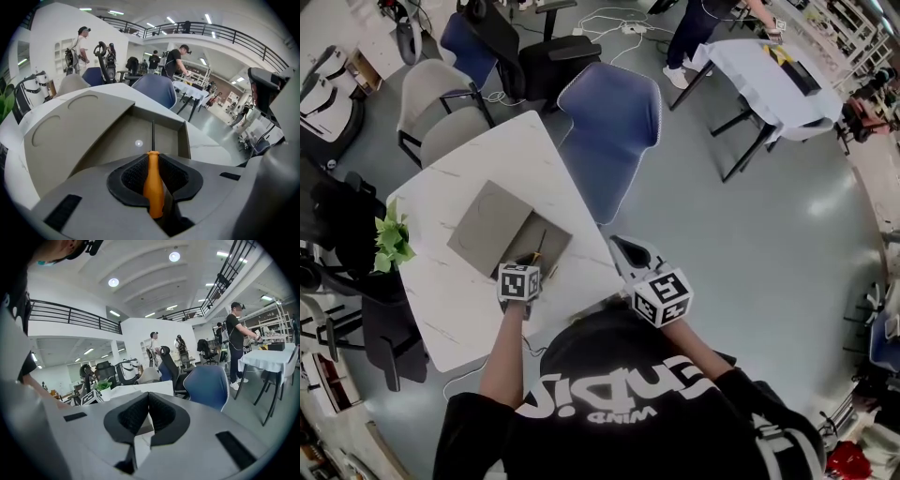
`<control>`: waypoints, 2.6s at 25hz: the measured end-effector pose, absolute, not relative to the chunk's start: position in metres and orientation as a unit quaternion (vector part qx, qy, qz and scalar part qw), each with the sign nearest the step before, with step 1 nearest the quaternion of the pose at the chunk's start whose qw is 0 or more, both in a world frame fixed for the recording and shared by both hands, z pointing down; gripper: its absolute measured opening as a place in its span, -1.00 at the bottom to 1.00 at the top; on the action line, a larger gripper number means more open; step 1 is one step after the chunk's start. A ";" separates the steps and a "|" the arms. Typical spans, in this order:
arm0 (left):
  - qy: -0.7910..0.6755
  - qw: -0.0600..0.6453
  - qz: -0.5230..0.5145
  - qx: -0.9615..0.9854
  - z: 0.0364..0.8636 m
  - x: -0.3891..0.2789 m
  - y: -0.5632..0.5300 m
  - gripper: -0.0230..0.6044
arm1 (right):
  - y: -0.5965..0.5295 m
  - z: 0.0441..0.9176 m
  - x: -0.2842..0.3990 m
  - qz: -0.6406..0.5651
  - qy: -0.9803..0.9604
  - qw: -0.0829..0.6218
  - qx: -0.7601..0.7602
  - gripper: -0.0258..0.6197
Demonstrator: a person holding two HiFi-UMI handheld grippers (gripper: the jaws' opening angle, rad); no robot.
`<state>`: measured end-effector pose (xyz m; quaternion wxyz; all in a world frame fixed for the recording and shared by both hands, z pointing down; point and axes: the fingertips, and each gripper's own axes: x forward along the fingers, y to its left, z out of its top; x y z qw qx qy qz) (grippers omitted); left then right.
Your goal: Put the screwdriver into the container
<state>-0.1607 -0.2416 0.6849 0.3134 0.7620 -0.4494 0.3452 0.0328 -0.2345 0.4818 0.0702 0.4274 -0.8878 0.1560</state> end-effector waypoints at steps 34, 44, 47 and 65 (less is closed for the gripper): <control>-0.496 0.208 0.100 0.837 0.456 -0.143 -0.217 -0.88 | -0.227 0.474 0.017 0.152 -0.912 0.071 0.375 -0.88; -0.565 0.106 -0.011 0.818 0.438 -0.162 -0.190 -0.88 | -0.226 0.465 0.012 0.137 -0.919 0.046 0.367 -0.88; -0.568 0.100 -0.022 0.816 0.444 -0.160 -0.188 -0.88 | -0.227 0.464 0.012 0.135 -0.918 0.040 0.370 -0.88; -0.564 0.128 -0.016 0.816 0.451 -0.155 -0.195 -0.88 | -0.231 0.461 0.015 0.117 -0.919 0.048 0.373 -0.88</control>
